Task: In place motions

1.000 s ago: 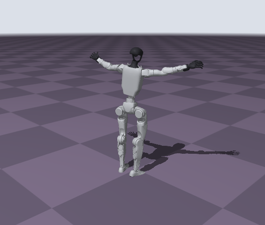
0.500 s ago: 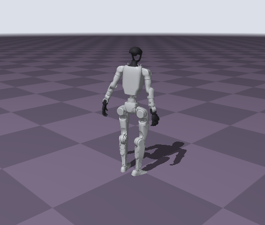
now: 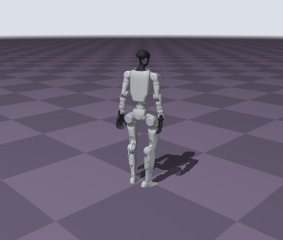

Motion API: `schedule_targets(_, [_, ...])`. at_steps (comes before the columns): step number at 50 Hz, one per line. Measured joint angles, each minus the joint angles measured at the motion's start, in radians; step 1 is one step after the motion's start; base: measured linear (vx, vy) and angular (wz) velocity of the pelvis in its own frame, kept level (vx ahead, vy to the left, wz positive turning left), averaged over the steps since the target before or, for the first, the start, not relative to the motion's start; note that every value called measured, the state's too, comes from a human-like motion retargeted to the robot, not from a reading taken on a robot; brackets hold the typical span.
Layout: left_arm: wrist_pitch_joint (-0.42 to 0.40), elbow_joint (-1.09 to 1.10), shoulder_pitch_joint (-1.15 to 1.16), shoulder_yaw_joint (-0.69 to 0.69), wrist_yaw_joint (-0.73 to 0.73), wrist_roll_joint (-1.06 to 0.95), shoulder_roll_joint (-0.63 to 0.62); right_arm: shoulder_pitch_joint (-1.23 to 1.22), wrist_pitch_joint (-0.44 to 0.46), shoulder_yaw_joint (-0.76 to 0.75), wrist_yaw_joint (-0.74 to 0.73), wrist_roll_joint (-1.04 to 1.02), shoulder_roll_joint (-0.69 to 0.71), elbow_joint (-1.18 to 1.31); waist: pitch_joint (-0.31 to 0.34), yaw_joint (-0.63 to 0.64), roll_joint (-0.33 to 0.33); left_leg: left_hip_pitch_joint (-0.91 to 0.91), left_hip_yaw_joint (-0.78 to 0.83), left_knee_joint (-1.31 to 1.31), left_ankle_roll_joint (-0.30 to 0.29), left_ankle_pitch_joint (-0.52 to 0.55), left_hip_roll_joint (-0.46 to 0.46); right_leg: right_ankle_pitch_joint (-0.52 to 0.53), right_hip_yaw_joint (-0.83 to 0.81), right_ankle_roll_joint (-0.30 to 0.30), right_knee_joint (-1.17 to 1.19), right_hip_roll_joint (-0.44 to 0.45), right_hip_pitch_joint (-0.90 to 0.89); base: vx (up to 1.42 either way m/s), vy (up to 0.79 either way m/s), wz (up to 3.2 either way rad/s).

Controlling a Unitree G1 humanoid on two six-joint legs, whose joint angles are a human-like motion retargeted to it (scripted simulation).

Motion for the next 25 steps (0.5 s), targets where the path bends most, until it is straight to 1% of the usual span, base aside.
schedule_targets(5, [0.013,-0.011,-0.009,0.031,-0.06,-0.03,0.007,0.017,0.003,-0.092,0.039,0.222,0.02,0.031,-0.016,0.01,0.0,-0.007,-0.009,0.0,-0.001,0.002,-0.004,-0.001,-0.008,0.003,-0.001,-0.002,0.0,0.0,0.0,0.0])
schedule_targets(9, [0.012,-0.003,-0.002,0.057,-0.068,-0.078,-0.003,0.029,0.024,-0.128,0.067,0.297,0.023,0.07,-0.026,0.016,0.002,-0.01,-0.013,0.0,0.0,0.003,-0.006,-0.001,-0.013,0.005,-0.002,-0.003,-0.001,0.0,0.0,0.0])
schedule_targets(13, [0.022,0.017,0.005,0.06,-0.085,-0.103,-0.008,0.04,0.037,-0.119,0.059,0.27,0.012,0.104,-0.03,0.022,0.003,-0.009,-0.013,0.0,0.0,0.002,-0.007,-0.001,-0.012,0.004,-0.002,-0.004,-0.001,0.0,0.0,-0.1])
schedule_targets(17, [0.029,0.037,0.015,0.055,-0.098,-0.085,-0.01,0.048,0.039,-0.092,0.017,0.185,0.001,0.119,-0.039,0.134,0.016,0.0,0.101,-0.007,-0.008,-0.014,0.025,-0.021,0.107,0.021,0.02,0.0,-0.014,0.0,0.01,-1.18])
schedule_targets(20, [0.023,0.053,0.02,0.035,-0.091,-0.069,-0.009,0.056,0.037,-0.089,-0.003,0.144,-0.001,0.124,-0.036,0.013,0.015,-0.011,-0.019,0.0,0.001,0.001,-0.004,0.003,-0.015,0.005,0.001,-0.004,-0.008,0.01,0.0,1.43])
schedule_targets(25, [0.019,0.074,0.024,0.02,-0.099,-0.058,-0.009,0.052,0.002,-0.084,0.023,0.141,-0.005,0.152,-0.045,0.012,0.019,-0.007,-0.005,-0.004,0.002,-0.001,-0.001,0.0,-0.004,0.004,0.0,-0.001,-0.009,0.0,0.0,0.04])
